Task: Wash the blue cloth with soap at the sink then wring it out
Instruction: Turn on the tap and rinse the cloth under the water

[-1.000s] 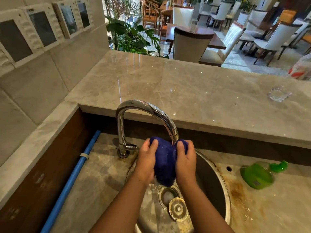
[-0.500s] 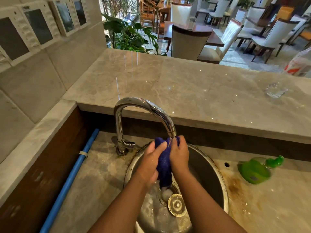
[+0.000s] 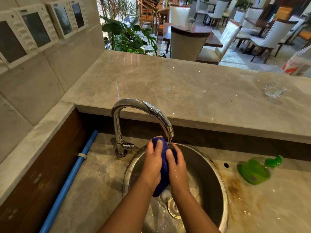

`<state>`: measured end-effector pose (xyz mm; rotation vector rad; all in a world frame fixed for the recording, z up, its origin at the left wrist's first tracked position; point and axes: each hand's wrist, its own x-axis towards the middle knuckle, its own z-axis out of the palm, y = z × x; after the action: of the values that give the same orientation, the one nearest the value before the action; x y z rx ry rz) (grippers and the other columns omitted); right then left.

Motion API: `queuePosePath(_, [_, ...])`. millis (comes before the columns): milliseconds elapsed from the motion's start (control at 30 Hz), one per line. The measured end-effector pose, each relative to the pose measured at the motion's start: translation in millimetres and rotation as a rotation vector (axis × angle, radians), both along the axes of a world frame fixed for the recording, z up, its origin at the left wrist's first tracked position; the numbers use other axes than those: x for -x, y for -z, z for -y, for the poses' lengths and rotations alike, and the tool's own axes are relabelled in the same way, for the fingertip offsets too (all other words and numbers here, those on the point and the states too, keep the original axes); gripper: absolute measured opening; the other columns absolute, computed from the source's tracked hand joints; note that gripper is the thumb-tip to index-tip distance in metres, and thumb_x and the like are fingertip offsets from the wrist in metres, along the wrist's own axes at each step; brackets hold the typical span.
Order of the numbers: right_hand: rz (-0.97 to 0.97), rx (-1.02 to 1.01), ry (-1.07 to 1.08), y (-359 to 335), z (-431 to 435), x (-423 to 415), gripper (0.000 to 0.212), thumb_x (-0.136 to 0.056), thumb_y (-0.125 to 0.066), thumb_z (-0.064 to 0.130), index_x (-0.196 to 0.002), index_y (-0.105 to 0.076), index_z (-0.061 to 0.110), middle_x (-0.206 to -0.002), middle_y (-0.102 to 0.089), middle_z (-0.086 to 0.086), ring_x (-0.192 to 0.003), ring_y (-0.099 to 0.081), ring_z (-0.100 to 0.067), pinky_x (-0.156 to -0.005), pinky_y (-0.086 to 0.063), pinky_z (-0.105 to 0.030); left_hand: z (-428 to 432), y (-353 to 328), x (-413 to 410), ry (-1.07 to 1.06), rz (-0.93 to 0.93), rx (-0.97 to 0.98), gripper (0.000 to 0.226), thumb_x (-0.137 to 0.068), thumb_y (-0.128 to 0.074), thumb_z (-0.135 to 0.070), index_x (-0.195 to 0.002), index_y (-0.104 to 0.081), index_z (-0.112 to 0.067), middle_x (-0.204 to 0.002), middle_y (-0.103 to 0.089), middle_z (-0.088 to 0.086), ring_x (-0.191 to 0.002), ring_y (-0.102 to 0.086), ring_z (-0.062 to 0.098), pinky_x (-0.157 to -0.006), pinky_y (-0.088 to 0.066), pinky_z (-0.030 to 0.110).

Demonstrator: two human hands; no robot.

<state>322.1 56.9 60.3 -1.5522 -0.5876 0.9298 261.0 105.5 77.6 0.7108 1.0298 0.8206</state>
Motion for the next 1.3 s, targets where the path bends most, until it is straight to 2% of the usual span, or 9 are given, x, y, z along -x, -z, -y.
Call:
queuePosePath(133, [0.075,-0.001,0.021,-1,-4,2,0.052,-0.096,-0.058,0.038,-0.145,-0.043,0.026,-0.128,-0.056,0.009,-0.107,-0.058,0.000,-0.075,-0.050,-0.016,-1,3,-2,0.062,-0.138,-0.172,0.021,-0.104,-0.049,-0.035,-0.116,-0.064,-0.027,-0.107,-0.073,0.007,-0.097,-0.074,0.022,-0.092,-0.059,0.047])
queuePosePath(367, [0.259,-0.093,0.064,-11,-19,7,0.017,-0.096,-0.060,0.034,-0.101,-0.060,0.018,-0.086,-0.069,0.005,-0.073,-0.064,0.001,-0.063,-0.050,-0.013,-5,3,-8,-0.046,-0.137,-0.085,0.029,-0.106,-0.044,-0.036,-0.104,-0.066,-0.018,-0.093,-0.075,0.008,-0.087,-0.075,0.023,-0.084,-0.059,0.041])
queuePosePath(567, [0.358,-0.006,0.029,-9,-28,-2,0.036,-0.096,-0.057,0.043,-0.077,-0.056,0.013,-0.069,-0.061,-0.004,-0.058,-0.050,-0.006,-0.054,-0.044,-0.025,-8,1,-14,-0.076,-0.130,0.003,0.031,-0.104,-0.048,-0.034,-0.095,-0.071,-0.014,-0.086,-0.075,0.011,-0.086,-0.075,0.027,-0.085,-0.057,0.044])
queuePosePath(700, [0.510,0.078,-0.016,-9,-32,-9,0.034,-0.098,-0.053,0.031,-0.070,-0.059,0.012,-0.064,-0.061,-0.003,-0.059,-0.053,-0.012,-0.055,-0.043,-0.030,-8,7,-17,-0.096,-0.112,0.065,0.029,-0.102,-0.052,-0.026,-0.086,-0.073,-0.015,-0.080,-0.075,0.010,-0.081,-0.074,0.028,-0.076,-0.058,0.041])
queuePosePath(933, [0.458,0.130,-0.026,3,-38,-13,0.028,-0.085,-0.056,0.020,-0.064,-0.059,0.003,-0.062,-0.060,-0.018,-0.053,-0.048,-0.018,-0.054,-0.047,-0.048,-4,11,-16,-0.096,-0.111,0.111,0.026,-0.100,-0.049,-0.014,-0.086,-0.070,-0.010,-0.069,-0.072,0.004,-0.071,-0.072,0.022,-0.063,-0.054,0.034])
queuePosePath(1067, [0.139,0.097,-0.001,2,-30,-12,0.024,-0.094,-0.060,0.031,-0.087,-0.065,0.008,-0.081,-0.069,-0.013,-0.074,-0.063,-0.022,-0.071,-0.055,-0.046,-7,3,-12,-0.026,-0.201,0.012,0.027,-0.105,-0.046,-0.029,-0.101,-0.068,-0.014,-0.093,-0.073,0.011,-0.087,-0.072,0.027,-0.081,-0.058,0.043])
queuePosePath(1167, [-0.494,0.195,0.098,3,-17,-21,0.041,-0.093,-0.063,0.047,-0.116,-0.060,0.014,-0.110,-0.071,-0.014,-0.100,-0.069,-0.032,-0.089,-0.058,-0.049,-11,-3,1,0.068,-0.280,-0.165,0.020,-0.103,-0.049,-0.036,-0.119,-0.059,-0.029,-0.115,-0.067,0.005,-0.103,-0.067,0.025,-0.095,-0.056,0.049])
queuePosePath(1233, [-0.865,0.284,0.073,-1,-8,-29,0.051,-0.088,-0.065,0.053,-0.122,-0.062,0.014,-0.117,-0.071,-0.019,-0.107,-0.067,-0.040,-0.095,-0.054,-0.054,-11,-8,9,0.164,-0.345,-0.310,0.016,-0.102,-0.052,-0.032,-0.112,-0.055,-0.044,-0.115,-0.064,-0.006,-0.105,-0.065,0.016,-0.093,-0.056,0.044])
queuePosePath(1300, [-0.955,0.314,0.021,-6,0,-31,0.051,-0.088,-0.065,0.051,-0.121,-0.065,0.013,-0.117,-0.071,-0.022,-0.109,-0.066,-0.042,-0.097,-0.052,-0.054,-11,-9,12,0.237,-0.401,-0.404,0.024,-0.101,-0.056,-0.027,-0.110,-0.053,-0.048,-0.115,-0.062,-0.015,-0.106,-0.061,0.006,-0.092,-0.052,0.034])
